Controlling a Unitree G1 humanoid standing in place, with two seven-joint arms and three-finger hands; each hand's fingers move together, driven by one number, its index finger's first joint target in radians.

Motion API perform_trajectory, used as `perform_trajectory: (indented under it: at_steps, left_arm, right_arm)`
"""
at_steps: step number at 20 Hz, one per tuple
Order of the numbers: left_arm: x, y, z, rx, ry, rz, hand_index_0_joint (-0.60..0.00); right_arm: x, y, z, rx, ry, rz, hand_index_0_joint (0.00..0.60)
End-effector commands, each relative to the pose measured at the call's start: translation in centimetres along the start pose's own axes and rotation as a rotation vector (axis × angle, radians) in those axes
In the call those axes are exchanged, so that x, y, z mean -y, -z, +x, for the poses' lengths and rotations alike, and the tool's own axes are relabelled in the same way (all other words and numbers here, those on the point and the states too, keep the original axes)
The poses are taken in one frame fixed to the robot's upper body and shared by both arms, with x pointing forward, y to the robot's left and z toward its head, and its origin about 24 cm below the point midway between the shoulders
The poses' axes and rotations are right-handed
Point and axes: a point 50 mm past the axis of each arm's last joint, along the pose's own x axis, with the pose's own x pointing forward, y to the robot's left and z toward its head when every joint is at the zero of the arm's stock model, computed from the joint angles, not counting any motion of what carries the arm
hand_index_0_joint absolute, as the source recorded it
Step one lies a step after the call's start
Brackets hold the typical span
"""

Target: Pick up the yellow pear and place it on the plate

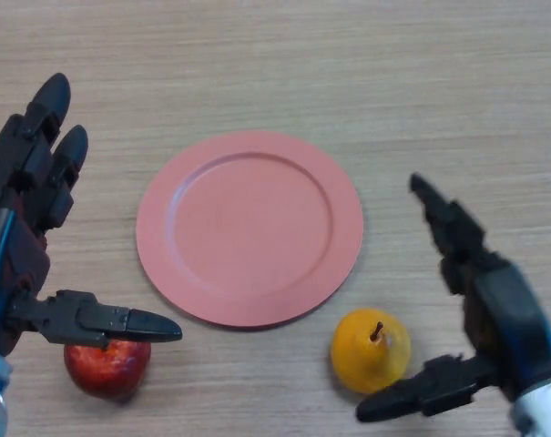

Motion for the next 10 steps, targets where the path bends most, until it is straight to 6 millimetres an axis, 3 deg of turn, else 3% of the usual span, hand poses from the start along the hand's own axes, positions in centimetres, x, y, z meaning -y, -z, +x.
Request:
perform_trajectory:
  at_steps: [1, 10]
  left_arm:
    - [-1.0, -3.2, -0.3, 0.221, -0.039, 0.077, 0.000]
    - [-1.3, -3.2, -0.3, 0.227, -0.037, 0.080, 0.000]
  right_arm:
    - [0.7, -1.9, 0.6, 0.229, 0.085, -0.071, 0.000]
    - [-1.0, 2.6, 1.6, 0.089, 0.068, -0.096, 0.000]
